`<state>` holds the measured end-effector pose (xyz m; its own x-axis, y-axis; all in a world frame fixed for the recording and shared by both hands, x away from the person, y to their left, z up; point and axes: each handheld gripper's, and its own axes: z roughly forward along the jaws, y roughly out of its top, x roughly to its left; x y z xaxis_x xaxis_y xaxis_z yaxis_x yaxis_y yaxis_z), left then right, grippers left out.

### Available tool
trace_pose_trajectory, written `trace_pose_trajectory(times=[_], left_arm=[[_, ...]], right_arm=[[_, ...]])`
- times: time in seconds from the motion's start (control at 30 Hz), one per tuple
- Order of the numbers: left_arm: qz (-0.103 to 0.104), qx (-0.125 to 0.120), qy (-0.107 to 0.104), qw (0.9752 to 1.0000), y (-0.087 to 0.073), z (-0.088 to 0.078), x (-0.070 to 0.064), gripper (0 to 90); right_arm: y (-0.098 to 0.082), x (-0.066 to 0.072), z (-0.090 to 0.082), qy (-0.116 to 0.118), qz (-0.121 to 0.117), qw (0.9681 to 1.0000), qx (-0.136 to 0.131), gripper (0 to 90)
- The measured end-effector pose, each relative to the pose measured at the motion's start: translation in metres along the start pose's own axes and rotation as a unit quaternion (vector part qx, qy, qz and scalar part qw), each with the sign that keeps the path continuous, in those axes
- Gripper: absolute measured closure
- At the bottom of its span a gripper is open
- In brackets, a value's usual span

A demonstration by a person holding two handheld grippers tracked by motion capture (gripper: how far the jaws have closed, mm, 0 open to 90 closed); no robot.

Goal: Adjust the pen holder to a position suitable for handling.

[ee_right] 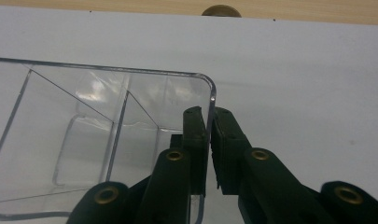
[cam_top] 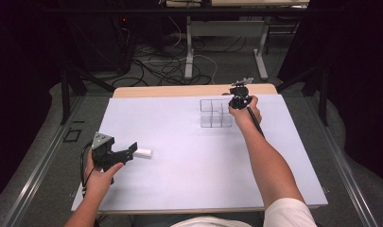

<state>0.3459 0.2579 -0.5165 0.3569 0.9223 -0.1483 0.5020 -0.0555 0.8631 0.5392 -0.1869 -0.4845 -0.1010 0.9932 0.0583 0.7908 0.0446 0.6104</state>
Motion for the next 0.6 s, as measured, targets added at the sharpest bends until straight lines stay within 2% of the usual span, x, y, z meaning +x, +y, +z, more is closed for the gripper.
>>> trace_pose_trajectory(times=[0.17,0.23,0.37,0.6], left_arm=[[0.000,0.001,0.000,1.0000,0.000,0.000,0.000,2.3],[-0.001,0.001,0.000,1.0000,0.000,0.000,0.001,2.3],[0.000,0.001,0.001,1.0000,0.000,0.000,0.000,2.4],[0.000,0.000,0.003,1.0000,0.000,0.000,0.000,2.4]], right_arm=[[0.001,-0.002,-0.002,0.007,0.033,0.9994,0.002,86.9],[0.002,0.000,-0.002,-0.002,0.022,0.9997,0.004,87.5],[0.002,0.000,-0.005,-0.006,0.033,0.9993,0.018,87.3],[-0.003,-0.003,-0.014,-0.004,0.039,0.9986,0.035,87.3]])
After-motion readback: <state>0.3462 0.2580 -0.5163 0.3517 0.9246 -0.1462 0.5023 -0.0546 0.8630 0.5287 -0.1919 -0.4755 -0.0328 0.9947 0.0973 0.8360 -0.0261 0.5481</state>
